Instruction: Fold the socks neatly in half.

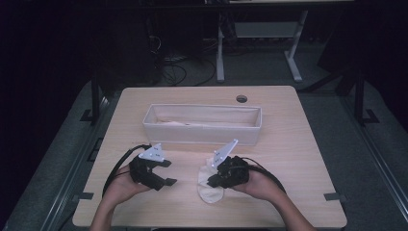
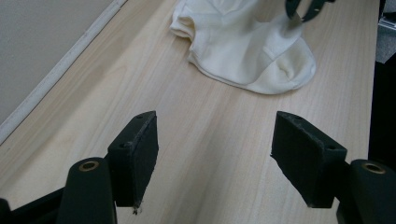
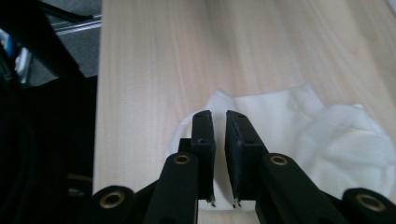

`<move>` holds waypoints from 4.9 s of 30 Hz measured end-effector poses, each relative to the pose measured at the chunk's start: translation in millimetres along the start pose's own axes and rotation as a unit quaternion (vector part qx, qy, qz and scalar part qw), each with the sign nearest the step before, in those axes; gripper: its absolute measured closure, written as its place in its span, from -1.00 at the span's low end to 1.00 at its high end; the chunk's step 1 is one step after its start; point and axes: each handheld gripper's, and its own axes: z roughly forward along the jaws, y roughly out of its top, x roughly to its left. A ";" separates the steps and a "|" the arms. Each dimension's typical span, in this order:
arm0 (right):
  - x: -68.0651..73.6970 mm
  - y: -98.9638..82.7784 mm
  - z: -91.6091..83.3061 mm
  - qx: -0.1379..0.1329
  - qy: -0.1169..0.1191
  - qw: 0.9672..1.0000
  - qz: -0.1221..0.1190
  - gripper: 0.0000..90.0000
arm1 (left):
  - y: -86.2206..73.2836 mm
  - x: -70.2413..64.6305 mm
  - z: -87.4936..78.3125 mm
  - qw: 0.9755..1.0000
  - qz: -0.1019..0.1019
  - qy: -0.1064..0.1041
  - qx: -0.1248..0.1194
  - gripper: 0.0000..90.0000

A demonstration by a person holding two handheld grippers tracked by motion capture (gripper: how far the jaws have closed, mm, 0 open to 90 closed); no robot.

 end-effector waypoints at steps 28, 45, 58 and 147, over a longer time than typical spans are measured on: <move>-2.5 -10.2 28.0 0.052 0.004 0.999 0.015 0.89 | -0.1 -0.1 1.4 1.000 0.000 0.000 0.000 -0.30; -18.4 -15.8 25.2 0.049 -0.047 0.997 0.037 0.87 | -0.1 -0.4 2.0 1.000 0.000 -0.001 0.001 -0.30; 0.7 -13.6 8.6 0.027 -0.046 0.999 0.010 0.78 | -0.3 -0.2 1.9 1.000 0.000 -0.001 0.001 -0.30; 29.6 -26.7 33.7 0.050 -0.012 0.996 -0.077 0.39 | 1.2 -0.7 6.7 1.000 0.000 -0.005 0.003 -0.29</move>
